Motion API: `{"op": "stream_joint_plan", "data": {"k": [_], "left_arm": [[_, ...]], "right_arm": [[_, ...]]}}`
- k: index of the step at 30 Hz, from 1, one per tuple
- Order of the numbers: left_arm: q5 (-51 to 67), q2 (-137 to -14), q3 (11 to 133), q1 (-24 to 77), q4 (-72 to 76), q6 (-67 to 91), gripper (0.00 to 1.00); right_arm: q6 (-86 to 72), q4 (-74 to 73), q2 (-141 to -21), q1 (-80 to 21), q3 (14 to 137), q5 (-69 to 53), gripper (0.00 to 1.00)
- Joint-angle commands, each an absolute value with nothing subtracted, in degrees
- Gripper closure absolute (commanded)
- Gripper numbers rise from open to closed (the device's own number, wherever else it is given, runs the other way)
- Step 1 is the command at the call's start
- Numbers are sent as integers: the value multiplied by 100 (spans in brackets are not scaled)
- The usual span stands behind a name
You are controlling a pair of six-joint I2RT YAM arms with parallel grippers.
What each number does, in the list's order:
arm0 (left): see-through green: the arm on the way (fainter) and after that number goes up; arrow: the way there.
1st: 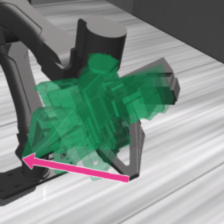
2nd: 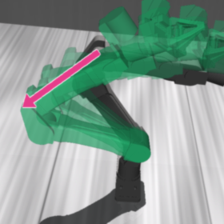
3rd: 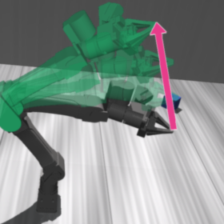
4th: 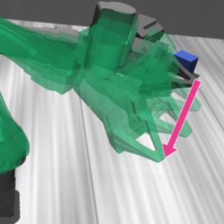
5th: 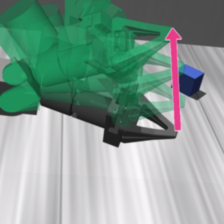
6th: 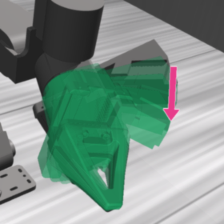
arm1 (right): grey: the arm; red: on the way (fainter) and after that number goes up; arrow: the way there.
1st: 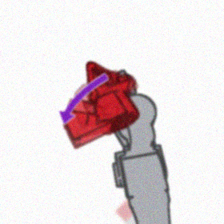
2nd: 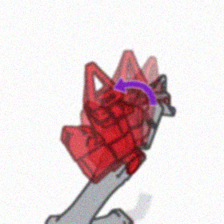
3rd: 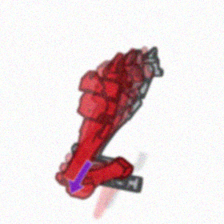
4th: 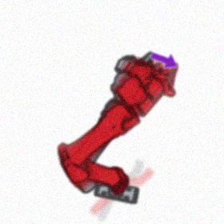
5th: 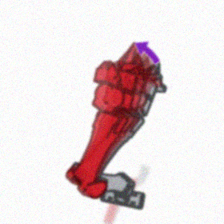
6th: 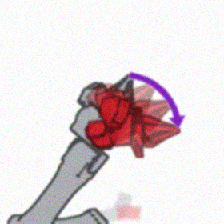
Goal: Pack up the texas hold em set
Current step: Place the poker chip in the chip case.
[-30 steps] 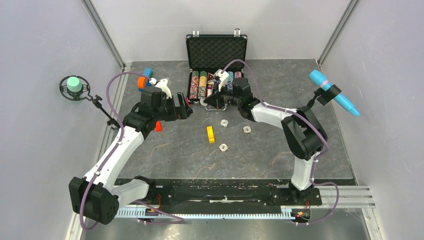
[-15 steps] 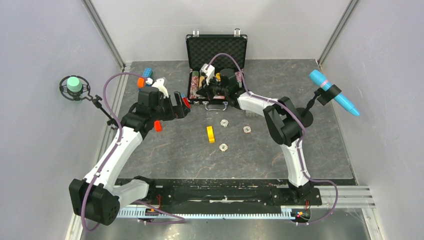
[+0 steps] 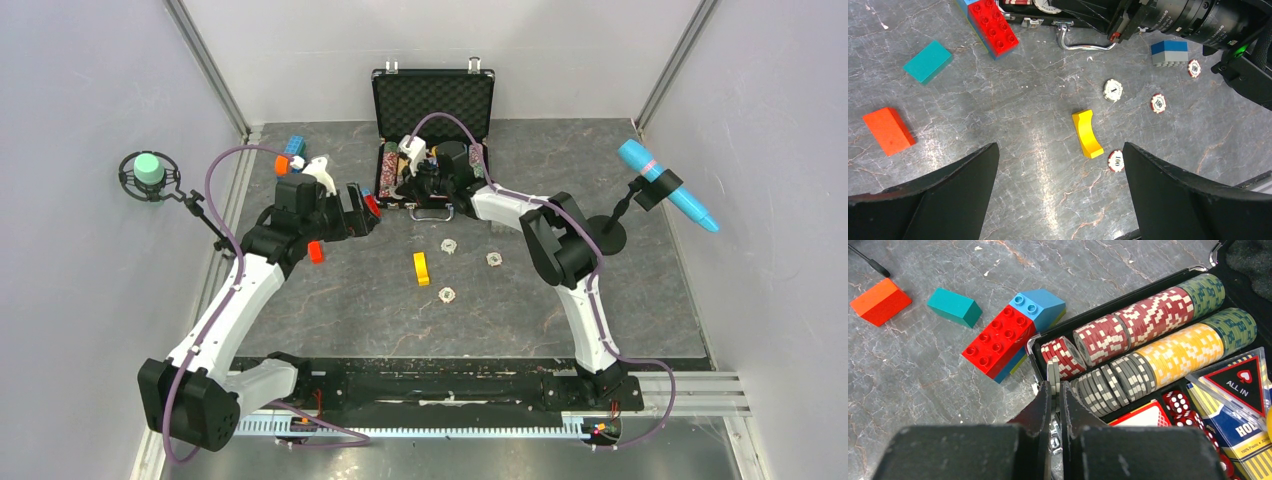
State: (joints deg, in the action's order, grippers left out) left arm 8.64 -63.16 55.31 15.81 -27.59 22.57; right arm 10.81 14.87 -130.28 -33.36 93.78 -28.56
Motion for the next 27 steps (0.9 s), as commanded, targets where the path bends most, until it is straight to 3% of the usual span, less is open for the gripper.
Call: {"op": "stream_joint_plan", "data": {"k": [1,27], "left_arm": [[887,-6194,5520,1546,-2654,1880,0],[952,-6209,5503,1503,-2610,1906,0]], "right_arm": [[1274,1588,-13093,-3322,9667,-2654,100],[1988,1061,-13324,-3310,10010,-1883,100]]}}
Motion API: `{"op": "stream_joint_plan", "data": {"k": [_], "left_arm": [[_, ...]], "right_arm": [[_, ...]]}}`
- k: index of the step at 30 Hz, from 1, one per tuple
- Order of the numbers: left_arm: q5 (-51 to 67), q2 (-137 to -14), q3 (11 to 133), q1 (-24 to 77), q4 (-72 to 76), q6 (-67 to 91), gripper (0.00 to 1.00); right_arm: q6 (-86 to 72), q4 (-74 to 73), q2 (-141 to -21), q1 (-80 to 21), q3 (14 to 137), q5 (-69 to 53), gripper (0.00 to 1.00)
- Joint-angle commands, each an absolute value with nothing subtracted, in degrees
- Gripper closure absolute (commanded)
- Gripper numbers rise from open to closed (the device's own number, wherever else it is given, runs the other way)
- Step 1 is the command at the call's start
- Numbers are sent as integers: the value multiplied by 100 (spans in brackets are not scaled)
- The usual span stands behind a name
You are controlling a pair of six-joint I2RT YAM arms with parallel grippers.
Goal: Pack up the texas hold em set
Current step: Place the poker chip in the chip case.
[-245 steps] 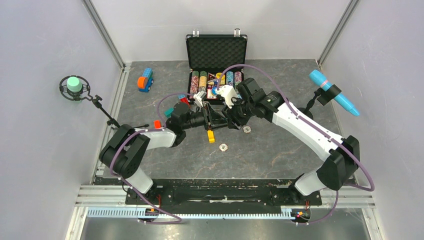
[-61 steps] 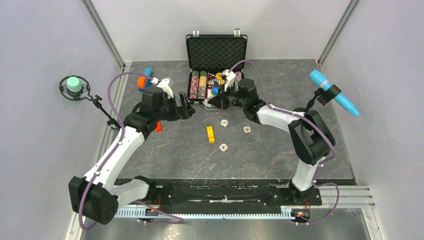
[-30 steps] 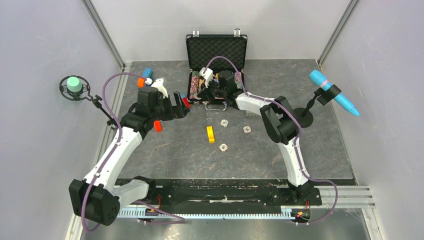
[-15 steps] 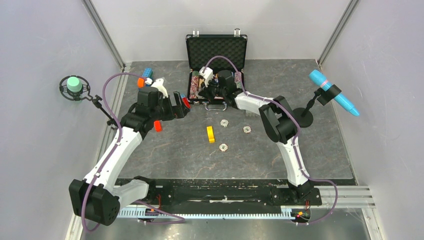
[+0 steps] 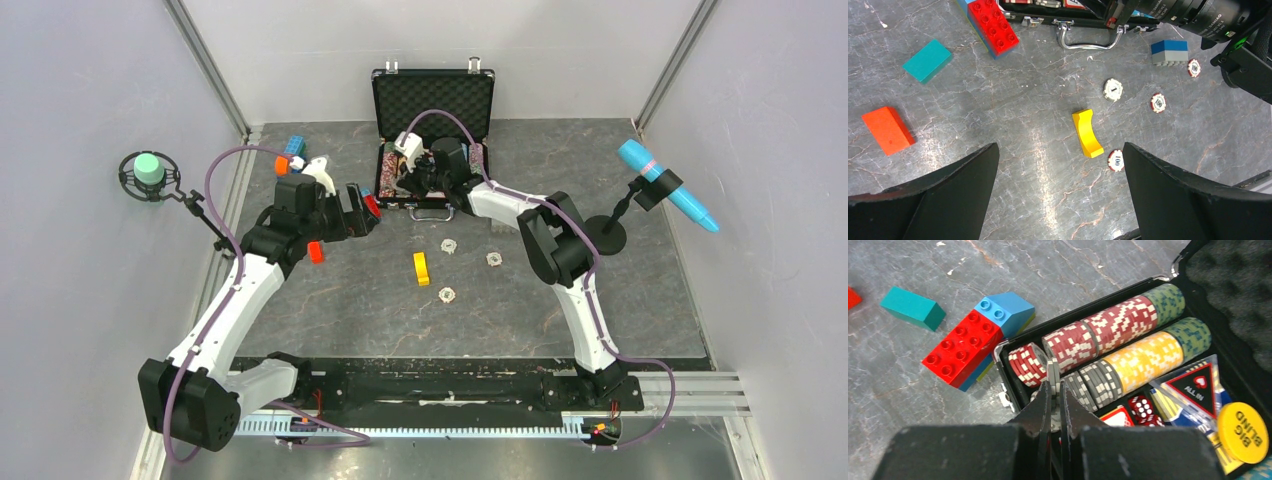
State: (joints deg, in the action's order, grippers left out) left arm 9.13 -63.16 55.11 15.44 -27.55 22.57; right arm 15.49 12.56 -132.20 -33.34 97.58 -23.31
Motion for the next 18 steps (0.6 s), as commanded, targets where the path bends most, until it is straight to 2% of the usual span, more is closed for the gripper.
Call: {"op": "stream_joint_plan", "data": {"k": [1,14,18], "left_arm": [[955,-6206,5502,1494,-2610,1907,0],[979,-6215,5493,1477,-2606,1916,0],[976,-6224,5493,1468,-2602,1914,0]], "right_arm": [[2069,1027,-13322,-3311,10023,-1813,100],[2607,820,-13260,-3314,10015,-1443,100],[2619,1152,-13033,-3314,9734,-1476,100]]}}
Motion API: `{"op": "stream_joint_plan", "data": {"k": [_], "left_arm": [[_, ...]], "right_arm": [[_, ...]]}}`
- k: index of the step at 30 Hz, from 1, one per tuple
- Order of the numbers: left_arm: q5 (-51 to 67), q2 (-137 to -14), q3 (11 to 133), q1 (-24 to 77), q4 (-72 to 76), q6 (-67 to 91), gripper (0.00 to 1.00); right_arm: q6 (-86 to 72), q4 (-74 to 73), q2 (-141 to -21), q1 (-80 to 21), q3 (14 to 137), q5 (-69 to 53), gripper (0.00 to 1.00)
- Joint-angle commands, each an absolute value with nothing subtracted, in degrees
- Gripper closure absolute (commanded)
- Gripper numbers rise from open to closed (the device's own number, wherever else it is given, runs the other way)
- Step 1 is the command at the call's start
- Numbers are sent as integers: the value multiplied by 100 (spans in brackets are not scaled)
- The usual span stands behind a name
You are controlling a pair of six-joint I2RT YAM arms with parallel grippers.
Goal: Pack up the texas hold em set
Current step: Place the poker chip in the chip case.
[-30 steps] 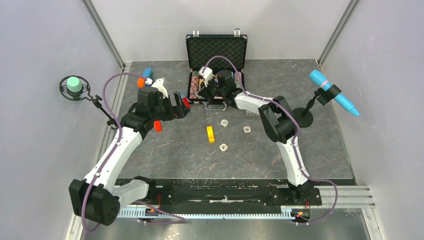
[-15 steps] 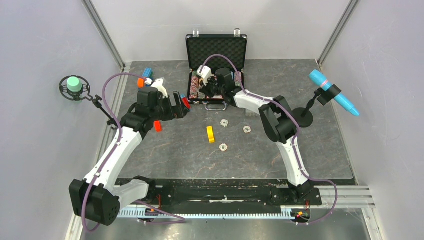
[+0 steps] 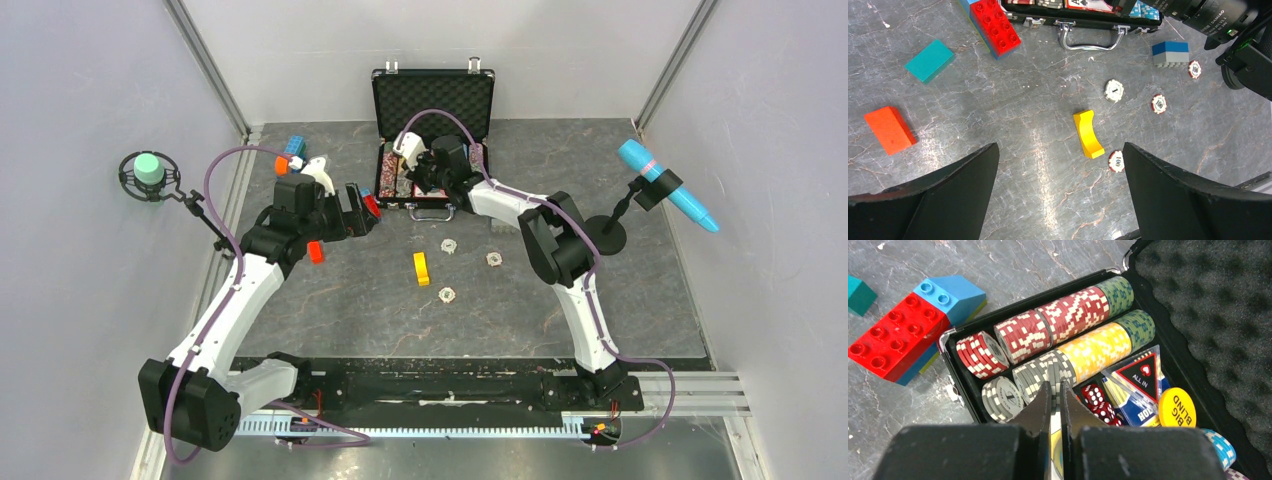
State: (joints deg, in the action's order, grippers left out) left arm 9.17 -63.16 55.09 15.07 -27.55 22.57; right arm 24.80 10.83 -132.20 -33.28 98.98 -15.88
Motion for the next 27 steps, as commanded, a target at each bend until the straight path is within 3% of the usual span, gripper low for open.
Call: {"op": "stream_joint_plan", "data": {"k": [1,17,27], "left_arm": [[976,-6226,5493,1468,-2602,1916,0],[982,-6201,5484,1450,-2593,1910,0],[993,-6197,5485,1449,-2593,1914,0]], "right_arm": [[2611,1348,-12930,-3309,9587,-1533,100],[2234,2793,-12265,-3310,8579,-2621,100],[2241,2363,-12505,-3313,8920,-2721,100]]}}
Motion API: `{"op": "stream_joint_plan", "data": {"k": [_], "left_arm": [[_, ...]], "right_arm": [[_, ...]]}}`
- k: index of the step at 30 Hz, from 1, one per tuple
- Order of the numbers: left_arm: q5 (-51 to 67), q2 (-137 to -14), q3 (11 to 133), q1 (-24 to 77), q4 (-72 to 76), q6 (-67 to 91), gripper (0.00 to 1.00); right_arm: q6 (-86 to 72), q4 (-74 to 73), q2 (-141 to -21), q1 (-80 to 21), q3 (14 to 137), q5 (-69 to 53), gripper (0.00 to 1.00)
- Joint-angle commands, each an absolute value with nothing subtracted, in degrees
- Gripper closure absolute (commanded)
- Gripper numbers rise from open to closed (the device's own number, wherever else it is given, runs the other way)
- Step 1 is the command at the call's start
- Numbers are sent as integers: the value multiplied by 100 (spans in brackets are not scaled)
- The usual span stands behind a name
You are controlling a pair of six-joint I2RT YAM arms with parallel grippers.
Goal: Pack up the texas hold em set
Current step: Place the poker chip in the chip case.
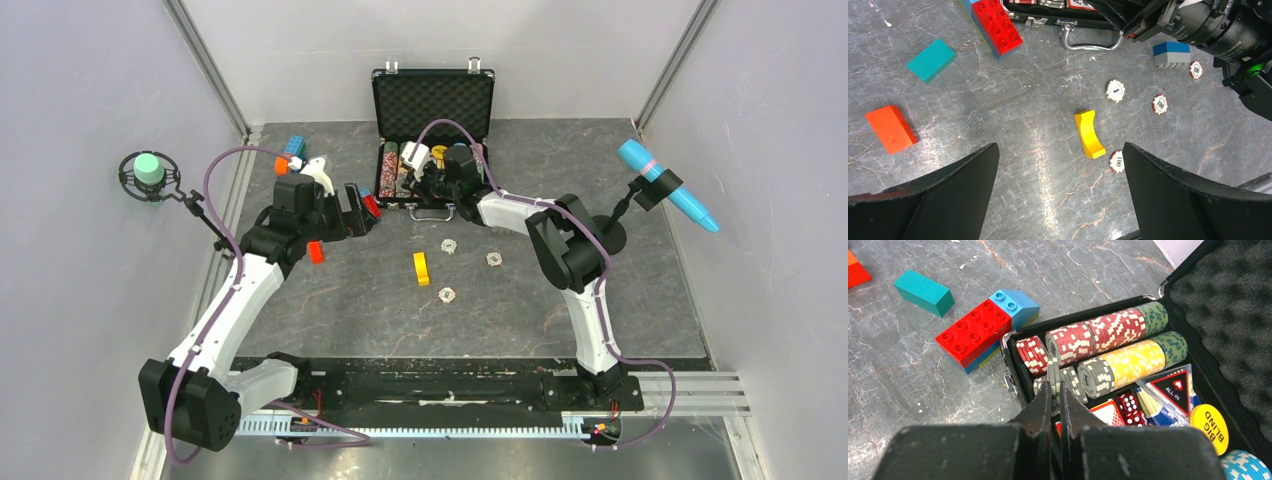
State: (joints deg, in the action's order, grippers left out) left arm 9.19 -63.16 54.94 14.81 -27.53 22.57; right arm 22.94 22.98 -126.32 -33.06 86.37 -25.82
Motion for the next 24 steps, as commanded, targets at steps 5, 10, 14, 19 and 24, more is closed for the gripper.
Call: {"op": "stream_joint_plan", "data": {"k": [5,10,14,19,24], "left_arm": [[1003,-6197,5484,1450,-2593,1916,0],[1002,-6207,5484,1450,-2593,1916,0],[1017,-6213,5476,1450,-2584,1915,0],[1029,-6226,5484,1441,-2583,1916,0],[1044,-6228,5475,1441,-2575,1925,0]], "right_arm": [[2270,2187,-12628,-3313,9049,-2717,100],[2326,1969,-12750,-3311,9190,-2711,100],[2372,1789,-12840,-3313,9303,-2757,100],[2374,1637,-12941,-3313,9415,-2951,100],[2364,1560,-13012,-3313,9509,-3120,100]]}}
